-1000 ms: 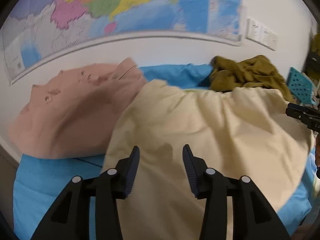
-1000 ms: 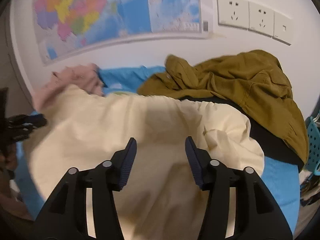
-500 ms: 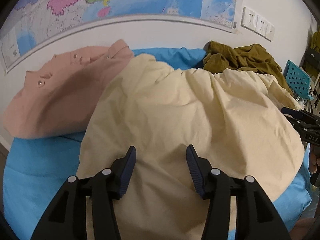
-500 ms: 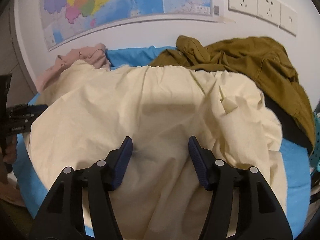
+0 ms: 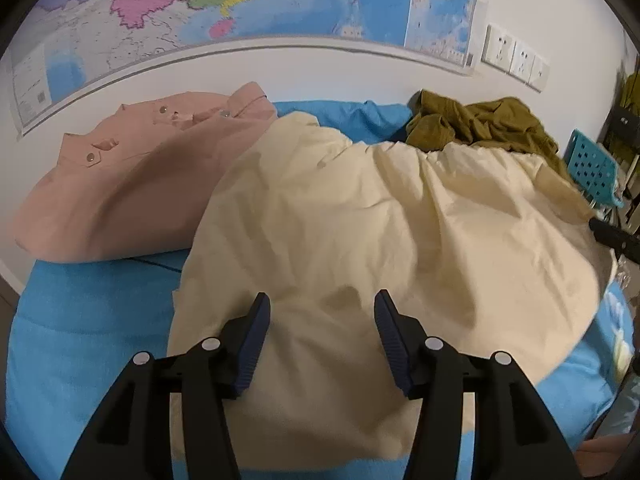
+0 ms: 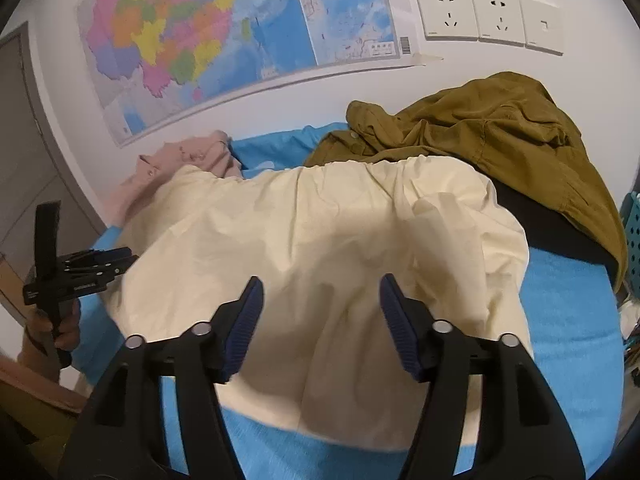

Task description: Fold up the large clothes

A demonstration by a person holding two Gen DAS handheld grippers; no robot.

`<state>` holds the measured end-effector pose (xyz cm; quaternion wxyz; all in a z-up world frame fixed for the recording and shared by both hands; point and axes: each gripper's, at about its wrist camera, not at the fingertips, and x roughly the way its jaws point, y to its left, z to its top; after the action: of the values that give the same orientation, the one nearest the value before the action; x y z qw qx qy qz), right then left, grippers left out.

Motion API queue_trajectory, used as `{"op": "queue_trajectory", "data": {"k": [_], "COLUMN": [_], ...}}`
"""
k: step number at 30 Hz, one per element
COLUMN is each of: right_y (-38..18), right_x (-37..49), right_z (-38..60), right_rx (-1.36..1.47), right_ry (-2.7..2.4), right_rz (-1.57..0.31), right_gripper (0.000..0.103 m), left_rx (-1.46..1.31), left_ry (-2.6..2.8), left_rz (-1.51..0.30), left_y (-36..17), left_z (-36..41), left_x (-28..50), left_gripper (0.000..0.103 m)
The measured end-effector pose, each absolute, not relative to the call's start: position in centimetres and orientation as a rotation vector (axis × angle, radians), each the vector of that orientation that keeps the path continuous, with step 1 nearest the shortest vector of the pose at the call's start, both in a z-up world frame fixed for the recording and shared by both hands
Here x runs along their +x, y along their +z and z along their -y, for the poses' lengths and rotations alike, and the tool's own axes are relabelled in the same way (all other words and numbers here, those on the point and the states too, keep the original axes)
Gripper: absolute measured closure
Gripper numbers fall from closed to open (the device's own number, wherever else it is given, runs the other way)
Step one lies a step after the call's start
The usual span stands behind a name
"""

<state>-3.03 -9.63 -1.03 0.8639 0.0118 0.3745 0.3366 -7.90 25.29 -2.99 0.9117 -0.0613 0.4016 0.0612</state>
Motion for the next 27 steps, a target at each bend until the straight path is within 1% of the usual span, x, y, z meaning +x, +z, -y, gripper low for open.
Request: {"op": "queue_trajectory", "data": {"k": [1,5,8,14,22,27], "right_y": [-1.3,-3.0,-4.0,-4.7,-2.0,-1.5], "right_x": [-3.0,-2.1,-1.5,-1.1,-3.0,-4.3], "right_z": [9.7,9.4,9.0,8.6,12.0,13.8], "right_rx": [0.015,0.003,-0.006,-0.001,0.128,0.161], "right_ry": [0.696,0.662,0.642,0.625,0.671,0.66], "right_rz": [-0.792,-0.832,-0.853,-0.866,-0.843,-0.837], "right_gripper": [0.039,0.046,0.046,0.046,0.042,0.04], "left_rx": [-0.129,-0.125,-0.134,-0.145,-0.2,-0.198], "left_ry": [0.123,0.133,0.137,0.141,0.136,0.164], "left_rz": [-0.821,-0.832,-0.841,-0.843,-0.799,-0.795], "left_y": [-2.8,-3.0,-3.5,-4.0,-2.3,-1.9], "left_z": [-25.2,-25.4,-25.5,-25.6,-26.9,-27.5], "left_x": [-8.3,-8.6,-8.6,-9.1,-11.8,-13.6], "left_gripper": [0.05,0.05,0.05,0.05,0.05,0.05]}}
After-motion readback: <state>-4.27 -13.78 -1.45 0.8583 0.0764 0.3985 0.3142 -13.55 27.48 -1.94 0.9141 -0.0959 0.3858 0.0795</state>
